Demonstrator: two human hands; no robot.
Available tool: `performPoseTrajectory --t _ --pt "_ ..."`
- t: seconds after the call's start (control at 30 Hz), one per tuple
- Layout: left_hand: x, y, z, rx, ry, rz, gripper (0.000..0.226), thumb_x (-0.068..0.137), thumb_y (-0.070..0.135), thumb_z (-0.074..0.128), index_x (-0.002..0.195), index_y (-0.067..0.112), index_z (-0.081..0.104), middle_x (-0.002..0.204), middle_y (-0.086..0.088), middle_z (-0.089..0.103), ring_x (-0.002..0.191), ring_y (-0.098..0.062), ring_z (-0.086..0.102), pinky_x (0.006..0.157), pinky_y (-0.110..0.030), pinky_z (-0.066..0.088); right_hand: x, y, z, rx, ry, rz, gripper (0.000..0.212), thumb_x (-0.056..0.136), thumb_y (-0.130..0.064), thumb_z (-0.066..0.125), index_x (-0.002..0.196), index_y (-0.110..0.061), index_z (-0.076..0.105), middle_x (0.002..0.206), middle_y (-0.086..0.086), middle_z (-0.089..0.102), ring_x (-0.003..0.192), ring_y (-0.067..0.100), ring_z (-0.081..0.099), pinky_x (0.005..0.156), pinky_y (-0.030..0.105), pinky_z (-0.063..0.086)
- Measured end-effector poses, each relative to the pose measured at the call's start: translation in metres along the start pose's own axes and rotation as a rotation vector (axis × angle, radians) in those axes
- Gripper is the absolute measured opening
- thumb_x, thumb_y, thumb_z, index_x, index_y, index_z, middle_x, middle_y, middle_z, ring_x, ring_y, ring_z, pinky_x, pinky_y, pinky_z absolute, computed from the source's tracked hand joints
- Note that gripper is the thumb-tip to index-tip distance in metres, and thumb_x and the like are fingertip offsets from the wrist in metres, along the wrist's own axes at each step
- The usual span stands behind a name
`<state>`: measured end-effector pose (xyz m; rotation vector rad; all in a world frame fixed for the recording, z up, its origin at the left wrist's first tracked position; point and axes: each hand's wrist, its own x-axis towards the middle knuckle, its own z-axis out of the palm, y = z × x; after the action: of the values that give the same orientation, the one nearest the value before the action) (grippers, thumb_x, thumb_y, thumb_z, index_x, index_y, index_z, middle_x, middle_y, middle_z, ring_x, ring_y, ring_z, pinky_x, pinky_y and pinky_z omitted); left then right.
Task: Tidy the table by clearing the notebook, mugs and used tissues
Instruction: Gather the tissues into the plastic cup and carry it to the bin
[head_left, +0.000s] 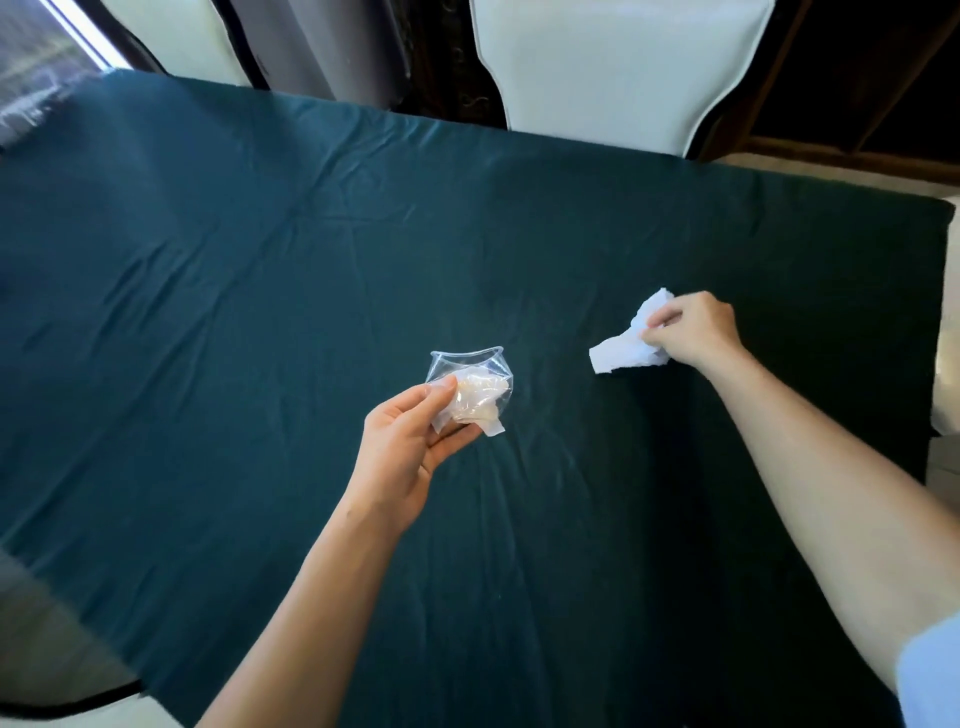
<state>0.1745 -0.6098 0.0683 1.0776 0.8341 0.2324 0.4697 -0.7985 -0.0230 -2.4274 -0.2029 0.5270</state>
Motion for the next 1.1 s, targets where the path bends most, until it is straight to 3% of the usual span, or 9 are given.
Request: performPoseTrajectory --t 0.1,0.17,0.27,0.33,0.4,0.5,0.67,0.83,1.1 --pt "-0.013 0.011 -0.007 -0.021 0.015 0.014 0.021 0.101 0.018 0.069 0.096 0.0 0.079 0.103 -0.012 0.083 0.094 -0.021 0.08 0.078 -0.032 0.065 -0.027 -0.015 -0.002 0.164 -0.09 0.025 0.022 0.063 -0.031 0.094 0.067 -0.029 0.072 0.081 -0.015 0.069 0.082 0.006 0.066 0.07 0.02 0.046" --pt "-0.023 0.02 -0.01 -0.033 0.014 0.031 0.02 0.101 0.017 0.069 0.096 0.001 0.079 0.102 -0.012 0.083 0.093 -0.021 0.08 0.078 -0.031 0.065 -0.045 -0.028 0.001 0.166 -0.147 -0.019 0.025 0.06 -0.026 0.096 0.07 -0.028 0.073 0.08 -0.016 0.069 0.082 -0.002 0.064 0.061 0.016 0.044" --pt "-0.041 0.034 -0.014 -0.055 0.006 0.07 0.02 0.101 0.017 0.068 0.094 0.003 0.08 0.102 -0.01 0.083 0.093 -0.02 0.08 0.078 -0.031 0.066 -0.072 -0.051 0.009 0.199 -0.201 -0.083 0.023 0.065 -0.016 0.091 0.078 -0.027 0.076 0.085 -0.01 0.073 0.087 0.006 0.069 0.06 0.019 0.049" --pt "-0.055 0.043 -0.018 -0.076 -0.007 0.097 0.02 0.102 0.017 0.068 0.092 0.006 0.082 0.101 -0.01 0.083 0.091 -0.02 0.08 0.077 -0.031 0.065 -0.094 -0.067 0.015 0.292 -0.253 -0.124 0.027 0.069 -0.01 0.087 0.091 -0.025 0.081 0.094 0.004 0.079 0.089 0.013 0.074 0.073 0.027 0.058" --pt "-0.072 0.05 -0.023 -0.088 -0.024 0.119 0.021 0.102 0.017 0.068 0.091 0.008 0.083 0.1 -0.009 0.083 0.089 -0.019 0.08 0.077 -0.029 0.065 -0.117 -0.082 0.02 0.39 -0.267 -0.178 0.017 0.075 -0.007 0.081 0.085 -0.02 0.084 0.097 0.013 0.082 0.084 0.015 0.074 0.083 0.036 0.06" --pt "-0.1 0.061 -0.037 -0.105 -0.05 0.157 0.02 0.103 0.018 0.067 0.1 0.002 0.08 0.101 -0.01 0.083 0.09 -0.019 0.08 0.077 -0.029 0.065 -0.161 -0.105 0.027 0.487 -0.234 -0.217 0.023 0.084 -0.008 0.079 0.069 -0.025 0.082 0.082 0.006 0.082 0.069 0.017 0.071 0.08 0.04 0.058" --pt "-0.149 0.08 -0.075 -0.17 -0.05 0.249 0.025 0.102 0.019 0.069 0.118 0.0 0.071 0.101 -0.01 0.083 0.089 -0.021 0.08 0.079 -0.032 0.066 -0.246 -0.153 0.036 0.568 -0.287 -0.306 0.01 0.089 -0.009 0.077 0.081 -0.014 0.08 0.087 0.015 0.08 0.075 0.022 0.071 0.09 0.049 0.06" --pt "-0.2 0.094 -0.139 -0.196 -0.056 0.346 0.028 0.102 0.021 0.068 0.122 0.001 0.073 0.108 -0.012 0.083 0.095 -0.021 0.08 0.08 -0.029 0.064 -0.346 -0.218 0.056 0.689 -0.407 -0.433 0.012 0.095 -0.009 0.071 0.103 -0.004 0.079 0.098 0.019 0.082 0.082 0.025 0.077 0.084 0.044 0.065" --pt "-0.303 0.087 -0.294 -0.216 0.055 0.524 0.017 0.101 0.021 0.07 0.097 0.013 0.084 0.102 -0.011 0.083 0.093 -0.021 0.081 0.079 -0.03 0.065 -0.515 -0.309 0.138 0.79 -0.712 -0.602 0.03 0.095 0.008 0.056 0.111 -0.002 0.079 0.093 0.008 0.08 0.079 0.017 0.074 0.072 0.029 0.062"
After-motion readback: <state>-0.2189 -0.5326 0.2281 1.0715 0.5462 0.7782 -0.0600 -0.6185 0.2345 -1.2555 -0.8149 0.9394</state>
